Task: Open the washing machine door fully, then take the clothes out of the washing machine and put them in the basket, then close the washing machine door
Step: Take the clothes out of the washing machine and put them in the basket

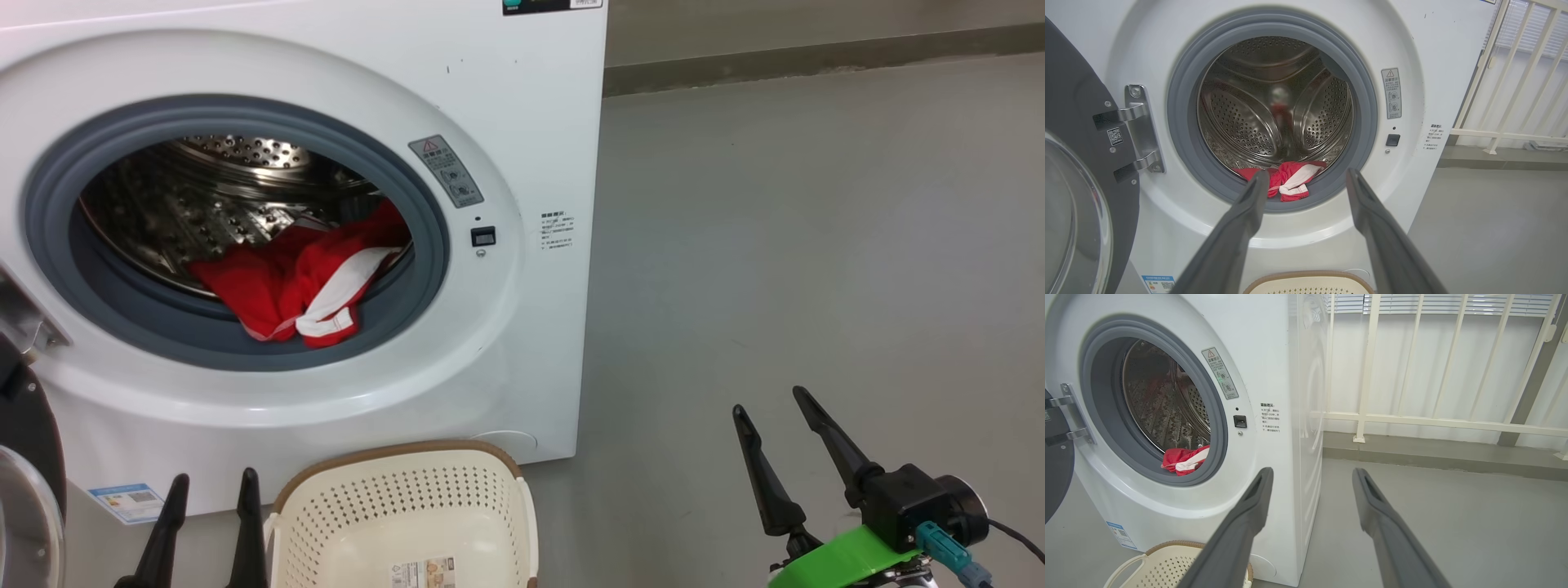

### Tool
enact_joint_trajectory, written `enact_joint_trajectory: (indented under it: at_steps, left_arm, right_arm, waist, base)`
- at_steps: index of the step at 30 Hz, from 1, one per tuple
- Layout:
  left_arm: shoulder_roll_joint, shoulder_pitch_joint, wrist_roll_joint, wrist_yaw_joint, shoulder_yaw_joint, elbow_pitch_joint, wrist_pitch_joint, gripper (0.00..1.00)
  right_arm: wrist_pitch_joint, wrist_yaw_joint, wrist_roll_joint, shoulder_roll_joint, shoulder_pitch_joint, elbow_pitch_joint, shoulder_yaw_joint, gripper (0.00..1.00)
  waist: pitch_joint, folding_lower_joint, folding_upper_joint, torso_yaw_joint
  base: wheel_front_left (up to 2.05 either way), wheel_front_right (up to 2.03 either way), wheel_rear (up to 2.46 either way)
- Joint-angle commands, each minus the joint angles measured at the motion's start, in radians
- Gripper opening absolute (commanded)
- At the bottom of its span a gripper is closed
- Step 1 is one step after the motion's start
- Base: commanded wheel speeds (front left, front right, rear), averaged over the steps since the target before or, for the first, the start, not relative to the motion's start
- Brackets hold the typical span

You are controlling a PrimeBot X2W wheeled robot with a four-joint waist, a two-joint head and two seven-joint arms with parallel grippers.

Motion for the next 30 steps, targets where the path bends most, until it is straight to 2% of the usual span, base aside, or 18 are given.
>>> enact_joint_trajectory:
  at_steps: [1, 20, 30]
  left_arm:
    - [0.005, -0.018, 0.009, 0.01, 0.031, -0.022, -0.012, 1.0]
    - [0.002, -0.028, 0.007, 0.021, 0.031, -0.013, -0.012, 1.0]
    - [0.003, -0.056, -0.002, 0.046, 0.041, -0.004, -0.012, 1.0]
  right_arm:
    - [-0.006, 0.004, -0.007, -0.002, -0.035, -0.026, 0.023, 1.0]
    - [-0.006, 0.004, -0.018, -0.002, -0.038, -0.022, 0.03, 1.0]
    - [-0.006, 0.004, -0.018, -0.002, -0.049, -0.033, 0.045, 1.0]
  waist:
    - [0.002, 0.0, 0.0, -0.001]
    - [-0.001, 0.0, 0.0, 0.006]
    - [0.032, 0.0, 0.0, 0.021]
  base:
    - [0.0, 0.0, 0.0]
    - [0.0, 0.0, 0.0]
    - [0.0, 0.0, 0.0]
